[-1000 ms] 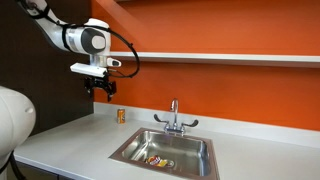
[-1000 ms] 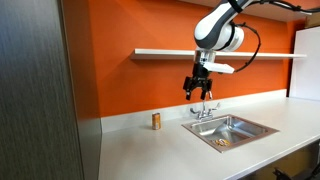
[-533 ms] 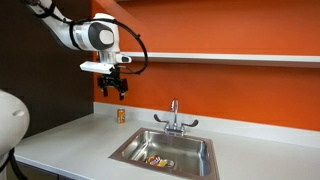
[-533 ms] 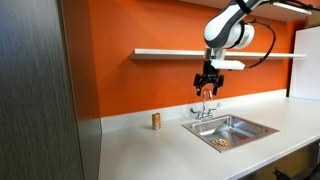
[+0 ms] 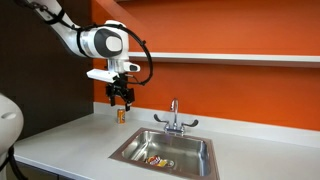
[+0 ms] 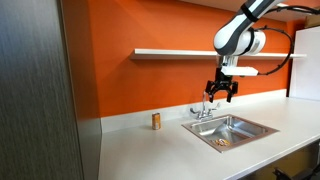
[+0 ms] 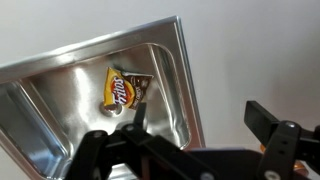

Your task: Remove the packet from the sink and put it on the left side of the counter.

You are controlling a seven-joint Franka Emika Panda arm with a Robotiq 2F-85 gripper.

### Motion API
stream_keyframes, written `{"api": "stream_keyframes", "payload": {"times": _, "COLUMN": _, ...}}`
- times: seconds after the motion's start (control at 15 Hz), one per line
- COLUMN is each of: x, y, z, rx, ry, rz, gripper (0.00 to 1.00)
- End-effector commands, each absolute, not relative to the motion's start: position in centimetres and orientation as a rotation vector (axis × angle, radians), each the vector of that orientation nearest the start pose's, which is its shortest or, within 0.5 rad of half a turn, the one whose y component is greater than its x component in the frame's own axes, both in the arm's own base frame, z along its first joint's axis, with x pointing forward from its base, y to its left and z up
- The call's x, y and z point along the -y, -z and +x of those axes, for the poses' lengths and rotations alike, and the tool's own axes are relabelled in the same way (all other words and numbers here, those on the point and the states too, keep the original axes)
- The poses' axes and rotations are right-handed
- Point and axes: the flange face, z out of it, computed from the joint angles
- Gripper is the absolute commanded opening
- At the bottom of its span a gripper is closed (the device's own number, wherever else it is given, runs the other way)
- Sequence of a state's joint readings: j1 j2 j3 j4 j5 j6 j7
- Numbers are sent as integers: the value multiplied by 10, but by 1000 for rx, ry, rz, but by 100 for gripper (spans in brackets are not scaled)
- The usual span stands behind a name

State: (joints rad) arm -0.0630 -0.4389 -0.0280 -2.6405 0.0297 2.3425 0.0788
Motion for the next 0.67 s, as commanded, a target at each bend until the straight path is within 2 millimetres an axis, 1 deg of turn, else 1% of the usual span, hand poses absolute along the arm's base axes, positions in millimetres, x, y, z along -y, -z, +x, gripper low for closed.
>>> {"api": "stream_keyframes", "payload": {"times": 0.0, "x": 54, "y": -383, "z": 395, "rx": -404, "ry": 148, "rz": -3088, "gripper": 100}}
{"api": "stream_keyframes", "payload": {"times": 0.13, "x": 62, "y": -370, "z": 395, "rx": -445, "ry": 121, "rz": -3084, "gripper": 100}}
{"api": "stream_keyframes", "payload": {"times": 0.33, "x": 75, "y": -346, "z": 398, "rx": -478, "ry": 71, "rz": -3077, "gripper": 100}}
{"api": "stream_keyframes", "payload": {"times": 0.6, "x": 94, "y": -310, "z": 409, "rx": -512, "ry": 85, "rz": -3067, "gripper": 100}}
